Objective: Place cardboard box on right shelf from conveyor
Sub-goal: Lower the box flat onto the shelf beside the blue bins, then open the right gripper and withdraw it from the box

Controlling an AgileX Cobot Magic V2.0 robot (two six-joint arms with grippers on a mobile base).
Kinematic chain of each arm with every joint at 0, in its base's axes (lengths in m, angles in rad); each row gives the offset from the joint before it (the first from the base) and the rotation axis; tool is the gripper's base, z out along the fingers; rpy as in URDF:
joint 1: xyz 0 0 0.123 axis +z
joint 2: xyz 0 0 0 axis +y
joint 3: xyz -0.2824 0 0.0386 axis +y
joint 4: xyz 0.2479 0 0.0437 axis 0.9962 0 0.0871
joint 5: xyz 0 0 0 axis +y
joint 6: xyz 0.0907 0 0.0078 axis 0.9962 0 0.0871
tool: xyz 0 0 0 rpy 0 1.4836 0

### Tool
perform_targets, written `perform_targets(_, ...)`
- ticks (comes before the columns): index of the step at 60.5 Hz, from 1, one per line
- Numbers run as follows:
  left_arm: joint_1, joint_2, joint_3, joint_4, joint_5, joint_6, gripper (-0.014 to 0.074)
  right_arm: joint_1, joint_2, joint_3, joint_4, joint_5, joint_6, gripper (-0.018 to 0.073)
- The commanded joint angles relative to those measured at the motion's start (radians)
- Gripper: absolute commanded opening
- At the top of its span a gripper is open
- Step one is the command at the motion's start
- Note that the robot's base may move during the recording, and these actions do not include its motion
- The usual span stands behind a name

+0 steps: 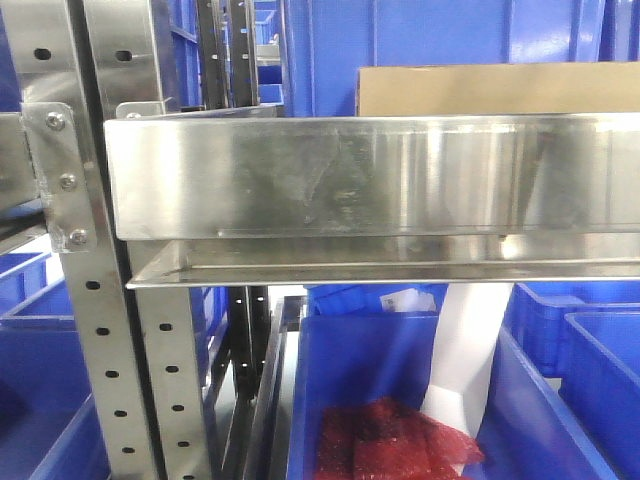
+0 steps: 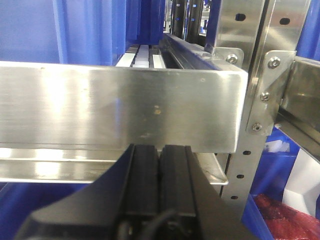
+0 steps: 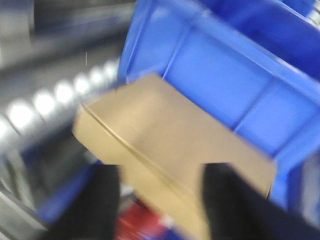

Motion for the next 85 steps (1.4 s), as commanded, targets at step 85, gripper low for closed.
perform_targets(85, -0.004, -0.015, 0.010, -0.006, -0.086, 0.000, -0.0116, -0.340, -0.710, 0.585, -0.056, -0.308, 0.306, 0.0050)
